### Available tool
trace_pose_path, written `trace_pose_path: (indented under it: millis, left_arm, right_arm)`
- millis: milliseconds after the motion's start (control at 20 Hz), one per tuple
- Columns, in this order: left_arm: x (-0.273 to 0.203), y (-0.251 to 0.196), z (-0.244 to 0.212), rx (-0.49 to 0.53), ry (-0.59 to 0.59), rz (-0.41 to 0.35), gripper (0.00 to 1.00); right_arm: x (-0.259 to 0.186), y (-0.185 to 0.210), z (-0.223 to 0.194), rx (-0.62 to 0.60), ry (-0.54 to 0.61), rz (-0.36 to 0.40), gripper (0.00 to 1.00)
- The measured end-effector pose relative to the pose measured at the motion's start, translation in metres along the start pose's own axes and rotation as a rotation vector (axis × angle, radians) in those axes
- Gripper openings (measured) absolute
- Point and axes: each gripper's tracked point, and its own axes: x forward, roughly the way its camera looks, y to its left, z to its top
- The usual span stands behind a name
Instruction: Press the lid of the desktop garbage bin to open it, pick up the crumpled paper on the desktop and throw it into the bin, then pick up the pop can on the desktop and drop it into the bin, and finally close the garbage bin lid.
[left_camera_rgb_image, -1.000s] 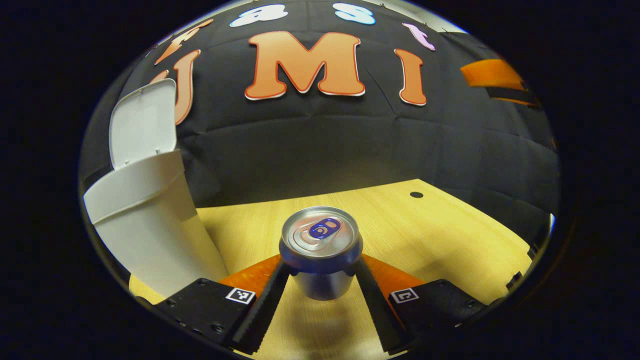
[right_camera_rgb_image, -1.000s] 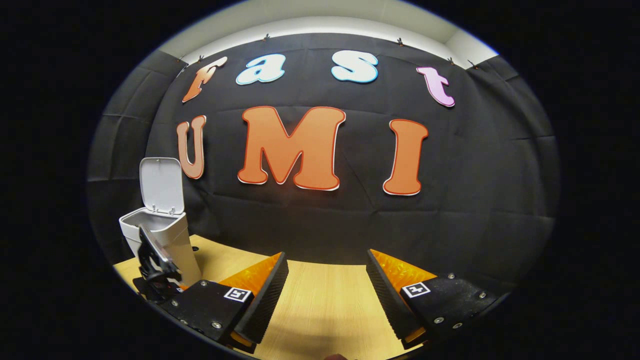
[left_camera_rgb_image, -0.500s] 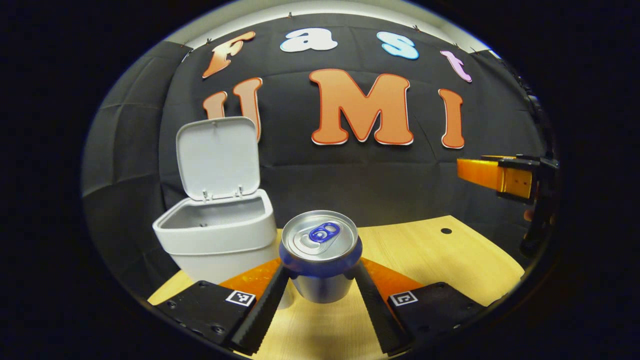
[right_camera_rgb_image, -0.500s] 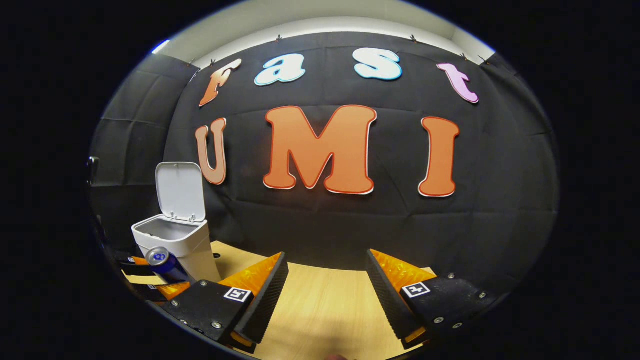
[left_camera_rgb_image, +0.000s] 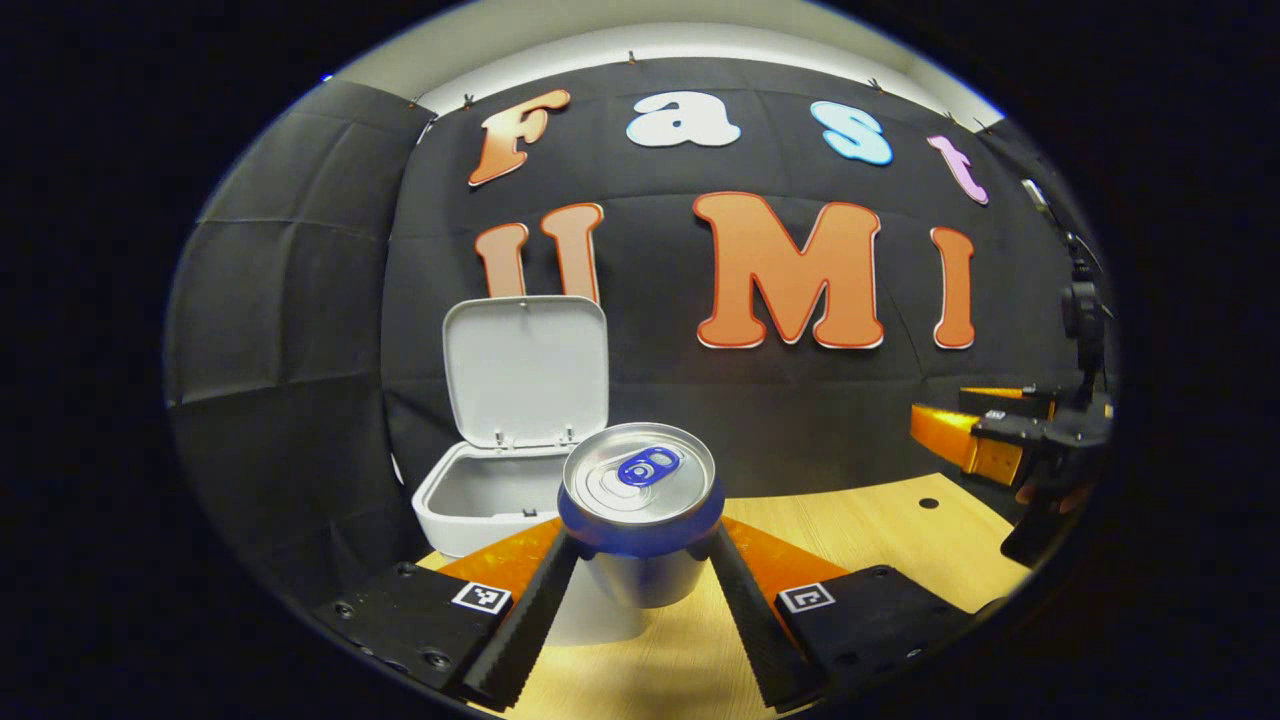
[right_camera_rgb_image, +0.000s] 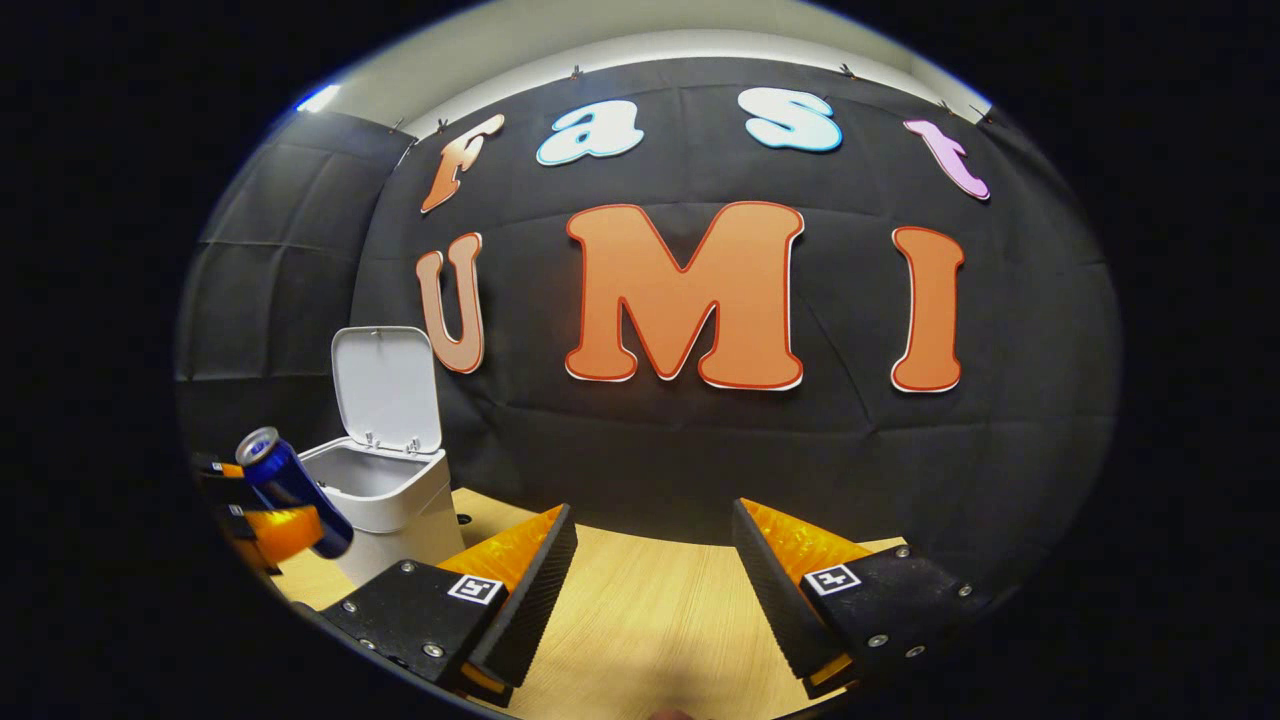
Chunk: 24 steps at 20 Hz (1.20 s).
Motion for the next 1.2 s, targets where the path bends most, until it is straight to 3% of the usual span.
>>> trace_pose_path:
  millis: [300,550,850,1200]
  left_arm:
    - [0.018,0.039,0.045,0.009,-0.069,0.058,0.81]
    - [0.071,0.082,0.054,0.013,-0.051,0.091,0.82]
    - [0.127,0.099,0.023,0.013,0.016,0.081,0.82]
    - [0.149,0.103,-0.006,0.001,0.073,0.102,0.8]
  right_arm:
    - [-0.001,0.008,-0.001,-0.013,0.009,0.009,0.93]
    - [-0.013,-0.014,0.001,-0.025,0.008,-0.06,0.93]
    - [-0.033,-0.042,0.005,-0.028,0.004,-0.155,0.93]
    - [-0.049,-0.059,-0.002,-0.022,0.021,-0.211,0.93]
